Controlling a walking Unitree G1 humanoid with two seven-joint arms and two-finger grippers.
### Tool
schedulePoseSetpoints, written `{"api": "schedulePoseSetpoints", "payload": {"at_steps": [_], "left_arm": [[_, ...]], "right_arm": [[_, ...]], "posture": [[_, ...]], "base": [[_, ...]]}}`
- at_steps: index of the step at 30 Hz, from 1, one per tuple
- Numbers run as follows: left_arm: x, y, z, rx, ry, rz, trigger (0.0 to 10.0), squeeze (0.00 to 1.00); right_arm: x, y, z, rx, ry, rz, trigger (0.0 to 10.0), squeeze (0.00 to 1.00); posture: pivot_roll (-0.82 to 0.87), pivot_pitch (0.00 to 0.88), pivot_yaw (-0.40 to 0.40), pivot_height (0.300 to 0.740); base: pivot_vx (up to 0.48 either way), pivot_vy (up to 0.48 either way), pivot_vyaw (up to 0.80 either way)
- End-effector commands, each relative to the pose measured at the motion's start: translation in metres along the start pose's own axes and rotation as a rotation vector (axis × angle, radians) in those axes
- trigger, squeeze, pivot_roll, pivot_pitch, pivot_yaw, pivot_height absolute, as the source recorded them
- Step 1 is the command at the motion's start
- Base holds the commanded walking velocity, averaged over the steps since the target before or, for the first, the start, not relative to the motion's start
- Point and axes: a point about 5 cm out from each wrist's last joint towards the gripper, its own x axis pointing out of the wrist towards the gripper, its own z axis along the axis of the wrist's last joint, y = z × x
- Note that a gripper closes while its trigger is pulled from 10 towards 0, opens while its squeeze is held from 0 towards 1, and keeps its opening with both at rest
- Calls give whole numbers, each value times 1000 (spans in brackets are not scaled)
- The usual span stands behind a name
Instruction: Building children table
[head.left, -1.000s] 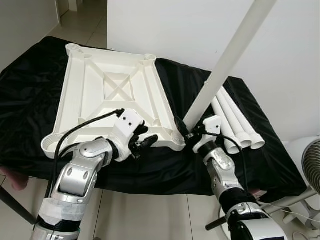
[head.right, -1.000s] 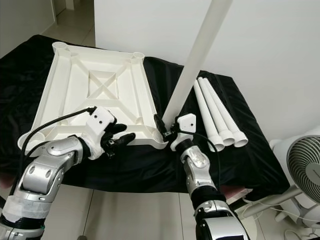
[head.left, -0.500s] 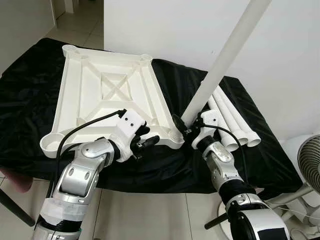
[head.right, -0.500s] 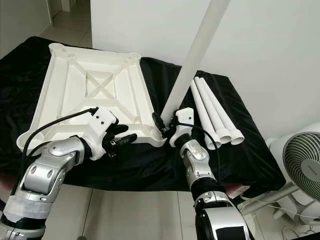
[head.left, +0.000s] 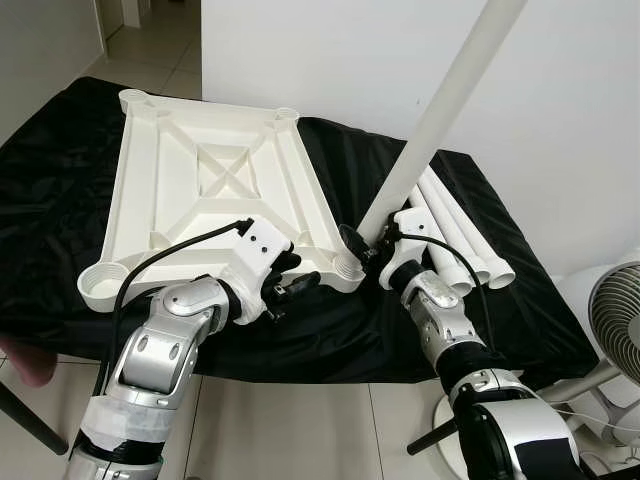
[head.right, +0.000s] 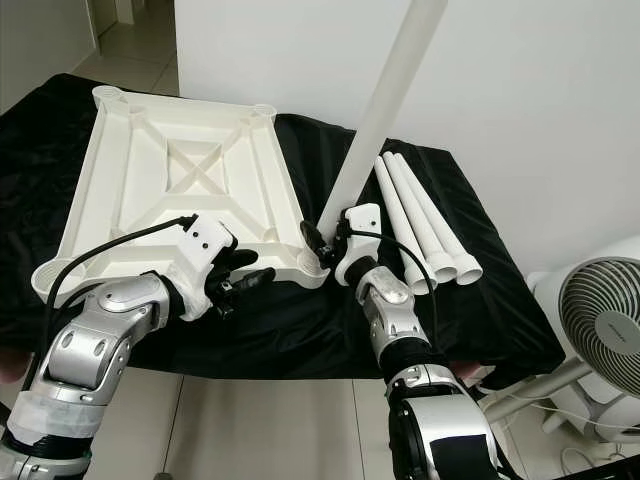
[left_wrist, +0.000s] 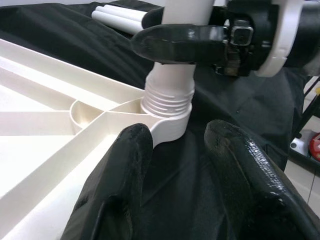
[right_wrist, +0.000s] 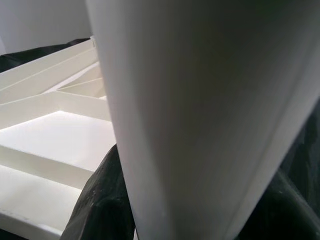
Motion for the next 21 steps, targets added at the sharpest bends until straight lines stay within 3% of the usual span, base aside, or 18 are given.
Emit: {"api": "schedulePoseSetpoints", "payload": {"at_steps": [1,7,17,21], "left_arm": [[4,-2,4,8,-13,31,10000,0],[5,-4,4,6,-13,24,10000,0],[4,-4,4,2,-16,25,10000,0],[6,-5,5,0,-20,22,10000,0]], "right_arm": [[-16,-3,-40,111,202,-64,10000,0],[-10,-4,-32,136,186,-58,10000,0],[-5,-10,-26,305,192,-98,10000,0],[-2,-13,-21,277,208,-109,10000,0]], "posture": [[189,56,-164,740],[189,59,-164,740],[189,57,-166,740],[183,50,-170,740]], "base": [[0,0,0],[0,0,0],[0,0,0],[0,0,0]]}}
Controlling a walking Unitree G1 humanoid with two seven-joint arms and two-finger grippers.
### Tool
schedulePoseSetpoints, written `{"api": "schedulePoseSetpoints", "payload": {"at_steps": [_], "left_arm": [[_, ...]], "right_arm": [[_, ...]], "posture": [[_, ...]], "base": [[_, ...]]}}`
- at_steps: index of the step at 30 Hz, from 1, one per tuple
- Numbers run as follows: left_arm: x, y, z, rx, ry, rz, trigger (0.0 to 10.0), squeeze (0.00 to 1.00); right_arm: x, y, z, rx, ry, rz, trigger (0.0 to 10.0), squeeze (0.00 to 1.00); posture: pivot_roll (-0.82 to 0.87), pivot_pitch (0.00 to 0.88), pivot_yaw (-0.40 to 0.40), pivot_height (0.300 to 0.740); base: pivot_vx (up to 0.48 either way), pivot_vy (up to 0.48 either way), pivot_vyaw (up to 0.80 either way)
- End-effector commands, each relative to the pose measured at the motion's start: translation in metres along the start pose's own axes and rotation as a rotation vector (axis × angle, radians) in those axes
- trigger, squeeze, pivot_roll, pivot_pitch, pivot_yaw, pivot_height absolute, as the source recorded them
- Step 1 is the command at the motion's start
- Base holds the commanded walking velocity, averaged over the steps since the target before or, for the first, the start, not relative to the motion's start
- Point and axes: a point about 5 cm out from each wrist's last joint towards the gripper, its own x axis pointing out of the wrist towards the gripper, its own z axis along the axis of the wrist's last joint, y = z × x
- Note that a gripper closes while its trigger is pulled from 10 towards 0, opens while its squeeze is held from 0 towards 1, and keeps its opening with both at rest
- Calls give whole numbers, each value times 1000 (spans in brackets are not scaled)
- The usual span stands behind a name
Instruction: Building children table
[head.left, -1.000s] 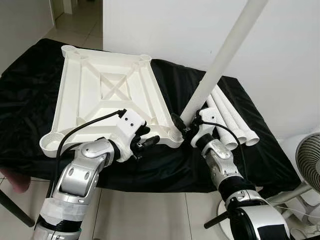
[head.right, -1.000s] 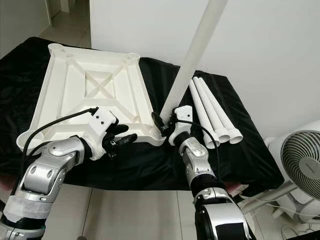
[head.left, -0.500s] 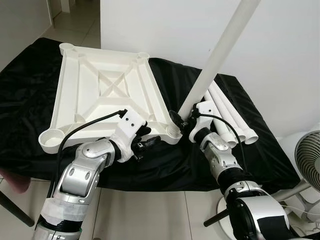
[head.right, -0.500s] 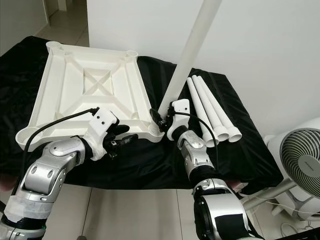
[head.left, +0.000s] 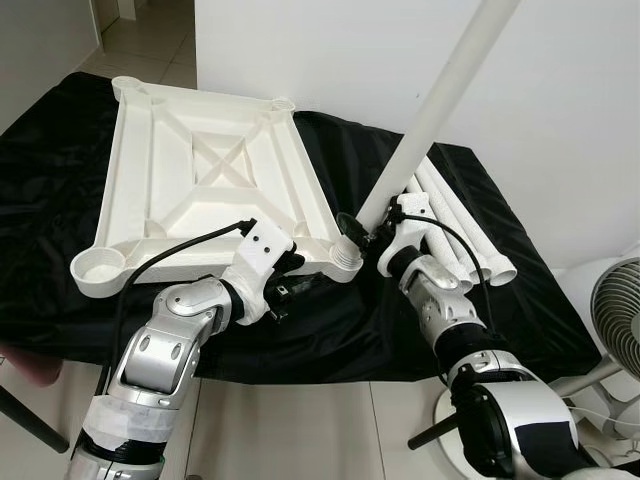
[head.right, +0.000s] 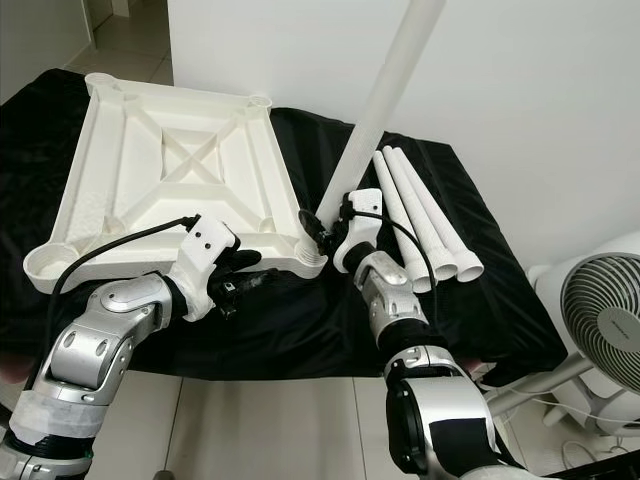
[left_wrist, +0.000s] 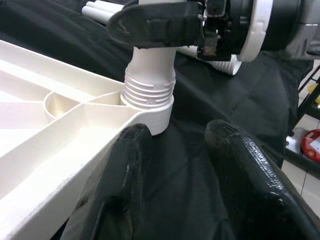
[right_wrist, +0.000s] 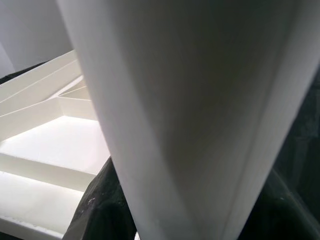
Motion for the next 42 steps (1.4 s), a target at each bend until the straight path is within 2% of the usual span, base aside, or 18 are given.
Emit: {"api": "schedulePoseSetpoints", "payload": {"at_steps": [1,7,9,10,11,12,14,15,17,18,19,21,22,25,27,33,35,42], "left_arm": [[4,-2,4,10,-12,39,10000,0],[5,-3,5,8,-15,38,10000,0],[5,-3,5,7,-17,38,10000,0],[5,-3,4,6,-17,40,10000,0],[5,-3,4,6,-17,40,10000,0],[5,-4,4,5,-17,42,10000,0],[5,-4,4,5,-17,42,10000,0],[5,-4,4,5,-17,44,10000,0],[5,-4,4,5,-17,44,10000,0],[4,-4,4,4,-18,47,10000,0],[4,-3,4,2,-18,49,10000,0],[4,-3,4,2,-18,49,10000,0],[4,-3,4,0,-18,50,10000,0],[3,-2,4,1,-16,50,10000,0],[4,0,5,6,-13,46,10000,0],[5,1,6,13,-12,41,10000,0],[5,2,7,20,-12,38,10000,0],[7,5,10,46,-14,29,10000,0]], "right_arm": [[-12,-12,-33,139,182,-104,10000,0],[-9,-10,-27,111,168,-69,10000,0],[-8,-8,-23,71,135,-55,10000,0],[-8,-5,-16,28,66,-18,10000,0],[-8,-5,-16,28,66,-18,10000,0],[-9,-2,-10,-15,-9,1,10000,0],[-9,-2,-10,-15,-9,1,10000,0],[-13,1,-6,-78,-81,11,10000,0],[-13,1,-6,-78,-81,11,10000,0],[-18,3,-6,-113,-133,16,10000,0],[-28,4,-10,-200,-179,-9,10000,0],[-28,4,-10,-200,-179,-9,10000,0],[-37,7,-17,-245,-211,-21,10000,0],[-44,11,-22,-285,-238,-39,10000,0],[-51,21,-19,-379,-314,-37,10000,0],[-50,27,-11,-398,-369,-40,10000,0],[-45,25,2,-359,-398,-65,10000,0],[-41,29,36,-357,-491,-66,10000,0]], "posture": [[183,47,-171,740],[186,44,-175,740],[185,44,-176,740],[186,45,-179,740],[186,45,-179,740],[186,47,-181,740],[186,47,-181,740],[186,49,-182,740],[186,49,-182,740],[185,54,-181,740],[185,57,-178,740],[185,57,-178,740],[185,57,-178,740],[180,62,-163,740],[174,63,-154,740],[172,62,-151,740],[174,63,-152,740],[176,65,-173,740]], "base": [[0,0,0],[0,0,0],[0,0,0],[0,0,0],[0,0,0],[0,0,0],[0,0,0],[0,0,0],[0,0,0],[0,0,0],[0,0,0],[0,0,0],[0,0,0],[0,0,0],[0,0,0],[0,0,0],[0,0,0],[0,0,0]]}}
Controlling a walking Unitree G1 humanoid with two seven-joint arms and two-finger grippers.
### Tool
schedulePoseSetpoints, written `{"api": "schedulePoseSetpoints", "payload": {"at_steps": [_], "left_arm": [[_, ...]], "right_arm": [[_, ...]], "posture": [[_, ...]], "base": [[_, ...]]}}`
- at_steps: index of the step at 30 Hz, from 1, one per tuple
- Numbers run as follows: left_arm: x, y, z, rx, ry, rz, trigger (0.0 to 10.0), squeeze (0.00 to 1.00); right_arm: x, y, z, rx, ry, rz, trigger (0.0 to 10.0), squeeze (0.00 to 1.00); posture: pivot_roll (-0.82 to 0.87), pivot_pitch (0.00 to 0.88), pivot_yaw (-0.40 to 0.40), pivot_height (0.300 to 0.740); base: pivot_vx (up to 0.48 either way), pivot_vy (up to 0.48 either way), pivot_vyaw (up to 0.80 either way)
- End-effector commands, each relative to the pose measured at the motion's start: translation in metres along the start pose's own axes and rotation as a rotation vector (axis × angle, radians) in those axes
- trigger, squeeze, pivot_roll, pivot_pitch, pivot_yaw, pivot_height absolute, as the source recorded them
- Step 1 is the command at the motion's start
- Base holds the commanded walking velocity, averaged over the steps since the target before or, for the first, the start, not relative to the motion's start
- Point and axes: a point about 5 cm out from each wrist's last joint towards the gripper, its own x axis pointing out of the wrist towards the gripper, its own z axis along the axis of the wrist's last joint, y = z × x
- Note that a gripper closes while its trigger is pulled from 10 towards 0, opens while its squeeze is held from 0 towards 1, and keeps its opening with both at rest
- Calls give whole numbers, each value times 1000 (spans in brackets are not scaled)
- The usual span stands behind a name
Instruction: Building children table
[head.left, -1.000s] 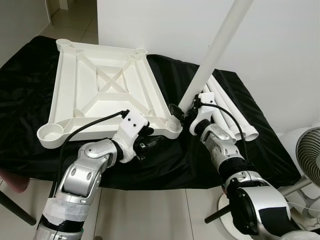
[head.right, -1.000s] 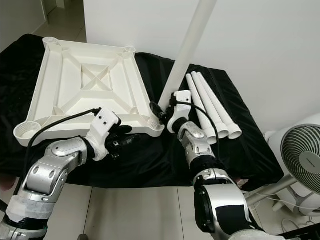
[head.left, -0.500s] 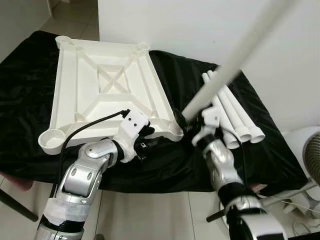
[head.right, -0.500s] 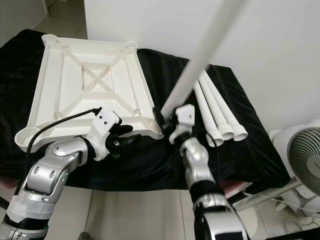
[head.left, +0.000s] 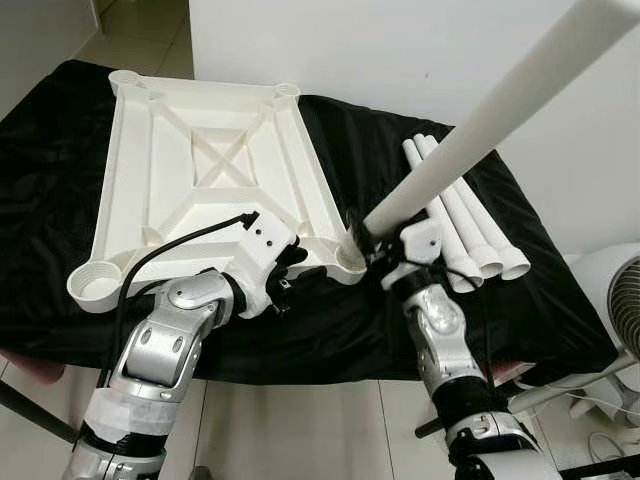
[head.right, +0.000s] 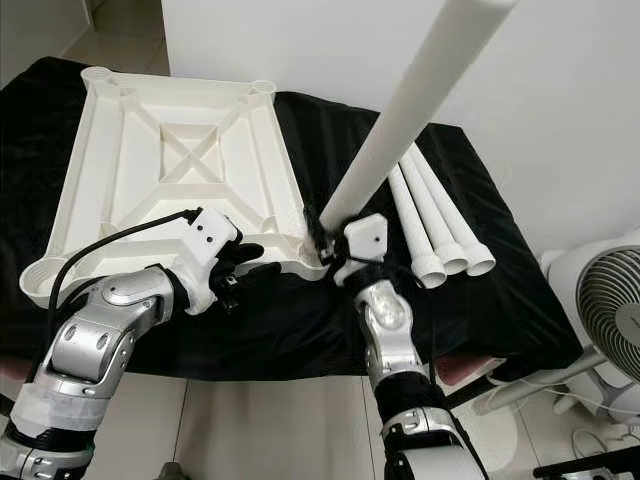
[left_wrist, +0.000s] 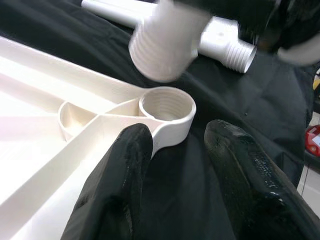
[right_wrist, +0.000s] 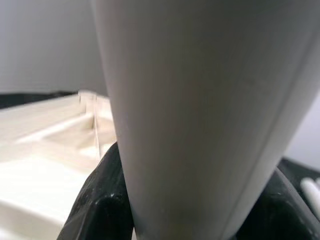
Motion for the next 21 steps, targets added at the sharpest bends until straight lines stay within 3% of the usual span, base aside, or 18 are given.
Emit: {"api": "schedulePoseSetpoints", "payload": {"at_steps": [1,5,6,11,12,18,20,21], "left_arm": [[4,1,1,16,1,32,10000,0],[6,3,5,29,-15,33,10000,0],[9,5,12,32,-50,26,10000,992],[10,7,16,31,-67,23,10000,992],[10,4,24,34,-103,-20,10000,1000],[12,4,38,31,-154,-27,10000,1000],[13,4,58,17,-233,-40,10000,976],[13,4,62,-6,-237,-50,10000,0]], "right_arm": [[5,-7,12,1,-46,-29,10000,0],[12,-8,22,18,-60,-33,10000,0],[16,-11,23,34,12,-33,10000,0],[18,-13,21,41,52,-32,10000,0],[18,-19,13,-13,189,-29,10000,0],[17,-26,4,15,327,-19,10000,0],[18,-29,8,58,346,12,10000,0],[19,-31,8,46,348,15,10000,0]], "posture": [[174,64,-179,740],[174,63,-189,740],[176,61,-195,740],[177,58,-199,740],[175,49,-198,740],[176,38,-196,740],[178,32,-196,740],[182,27,-193,740]], "base": [[0,0,0],[0,0,0],[0,0,0],[0,0,0],[0,0,0],[0,0,0],[0,0,0],[0,0,0]]}}
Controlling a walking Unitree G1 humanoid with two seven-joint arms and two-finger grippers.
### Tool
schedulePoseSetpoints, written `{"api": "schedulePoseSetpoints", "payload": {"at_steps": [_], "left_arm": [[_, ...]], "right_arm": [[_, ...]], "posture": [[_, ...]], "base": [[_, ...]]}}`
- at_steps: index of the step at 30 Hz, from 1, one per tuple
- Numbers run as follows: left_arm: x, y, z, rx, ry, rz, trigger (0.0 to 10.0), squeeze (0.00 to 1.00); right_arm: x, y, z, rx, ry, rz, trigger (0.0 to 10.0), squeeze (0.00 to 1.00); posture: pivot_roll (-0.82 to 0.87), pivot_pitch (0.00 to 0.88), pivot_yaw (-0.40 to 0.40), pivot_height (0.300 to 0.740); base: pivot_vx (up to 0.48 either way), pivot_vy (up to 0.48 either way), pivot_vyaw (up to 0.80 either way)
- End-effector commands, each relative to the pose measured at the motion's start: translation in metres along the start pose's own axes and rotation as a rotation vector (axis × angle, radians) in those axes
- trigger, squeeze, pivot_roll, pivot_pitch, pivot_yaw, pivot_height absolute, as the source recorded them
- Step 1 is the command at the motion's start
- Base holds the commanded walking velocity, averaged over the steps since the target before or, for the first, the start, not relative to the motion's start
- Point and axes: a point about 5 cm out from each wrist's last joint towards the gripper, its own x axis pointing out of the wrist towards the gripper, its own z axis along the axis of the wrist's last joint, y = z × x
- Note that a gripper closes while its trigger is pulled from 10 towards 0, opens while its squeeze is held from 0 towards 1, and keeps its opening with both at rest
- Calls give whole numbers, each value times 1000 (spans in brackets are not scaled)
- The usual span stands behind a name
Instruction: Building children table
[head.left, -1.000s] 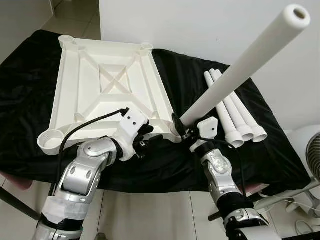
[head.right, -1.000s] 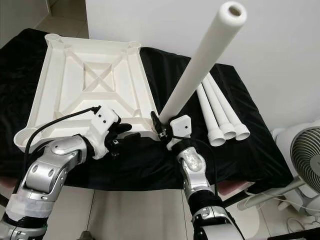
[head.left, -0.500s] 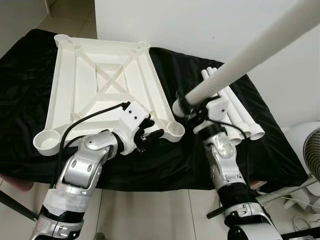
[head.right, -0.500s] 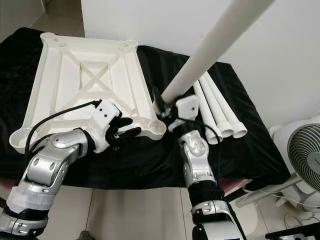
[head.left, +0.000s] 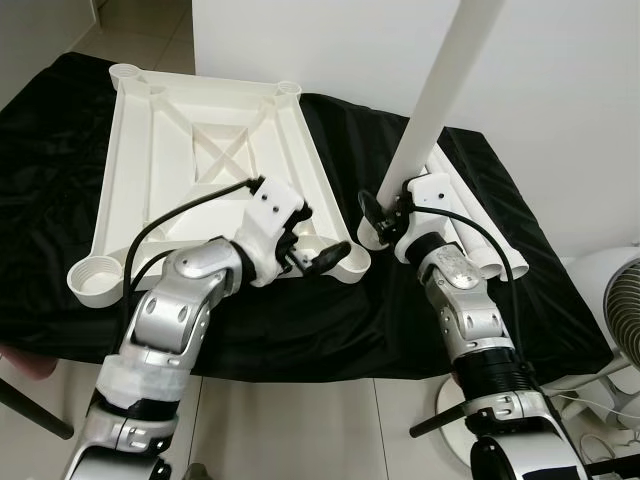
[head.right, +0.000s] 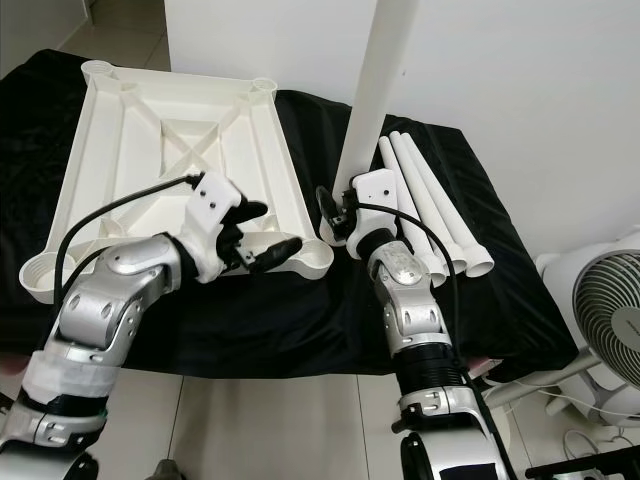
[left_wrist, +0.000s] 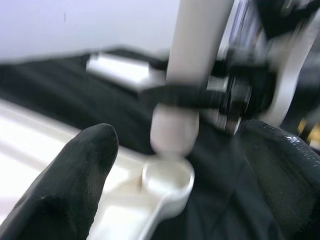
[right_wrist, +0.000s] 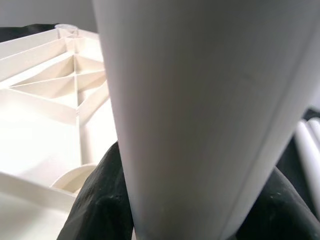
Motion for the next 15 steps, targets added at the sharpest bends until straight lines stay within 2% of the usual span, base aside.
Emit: {"api": "schedulePoseSetpoints", "payload": {"at_steps": [1,6,8,9,15], "left_arm": [[3,-4,7,-21,-24,-3,10000,0],[5,-3,8,-54,-20,-10,10000,0],[7,-2,16,-72,-55,-14,10000,0],[8,-3,28,-89,-104,-28,10000,0],[9,-4,36,-101,-139,-40,10000,0]], "right_arm": [[0,-3,7,-5,-10,9,10000,0],[-1,-5,9,-37,1,1,10000,0],[-1,-4,9,-35,20,29,10000,0],[-3,-2,9,-21,40,84,10000,0],[-5,0,8,-9,55,124,10000,0]], "posture": [[182,27,-193,740],[182,27,-193,740],[185,17,-188,740],[183,11,-185,740],[184,4,-181,740]], "base": [[0,0,0],[0,0,0],[0,0,0],[0,0,0],[0,0,0]]}}
